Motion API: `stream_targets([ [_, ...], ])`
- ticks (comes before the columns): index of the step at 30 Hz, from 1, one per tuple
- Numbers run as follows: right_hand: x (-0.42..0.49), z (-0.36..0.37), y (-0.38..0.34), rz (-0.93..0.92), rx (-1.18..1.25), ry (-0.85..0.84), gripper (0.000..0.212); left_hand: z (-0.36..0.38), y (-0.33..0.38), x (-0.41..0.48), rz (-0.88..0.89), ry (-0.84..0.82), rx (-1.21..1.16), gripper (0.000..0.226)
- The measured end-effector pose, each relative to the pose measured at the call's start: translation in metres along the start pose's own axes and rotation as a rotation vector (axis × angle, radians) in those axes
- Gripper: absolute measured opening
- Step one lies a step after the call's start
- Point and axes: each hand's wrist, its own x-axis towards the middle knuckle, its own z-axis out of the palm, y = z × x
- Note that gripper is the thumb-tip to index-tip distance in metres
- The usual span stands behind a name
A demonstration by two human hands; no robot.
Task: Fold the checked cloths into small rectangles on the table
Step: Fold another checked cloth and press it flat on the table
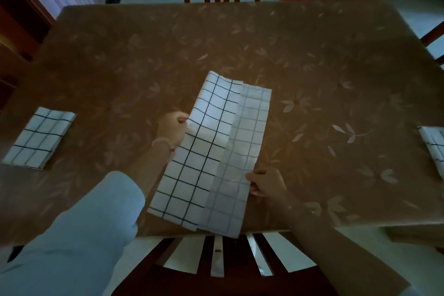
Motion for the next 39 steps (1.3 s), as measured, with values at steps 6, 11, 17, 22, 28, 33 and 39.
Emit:
stream_targets([
  [6,-0.015,0.023,0.006,0.087,0.063,-0.054,0.020,0.002,0.029,-0.008,0.116,-0.206,-0.083,0.034],
  [11,-0.016,0.017,0.004,0.155,0.113,-0.117,0.018,0.003,0.022,-0.040,0.152,-0.258,-0.005,0.038],
  [17,0.009,-0.018,-0.012,0.153,0.193,0.074,0.016,0.016,-0.003,-0.099,0.268,-0.374,0.337,0.048],
  [22,0.018,-0.036,-0.027,0.118,0.198,0.156,0.014,0.031,-0.005,-0.138,0.467,-0.330,0.597,0.053],
  [28,0.023,-0.040,-0.039,0.116,0.315,0.188,0.018,0.053,-0.003,-0.165,0.649,-0.225,0.746,0.034],
  [33,0.020,-0.042,-0.036,0.168,0.383,0.178,0.011,0.054,-0.004,-0.161,0.725,-0.187,0.838,0.026],
  [39,-0.002,-0.032,-0.015,0.240,0.431,0.095,0.004,0.027,-0.018,-0.131,0.661,-0.102,0.882,0.025],
])
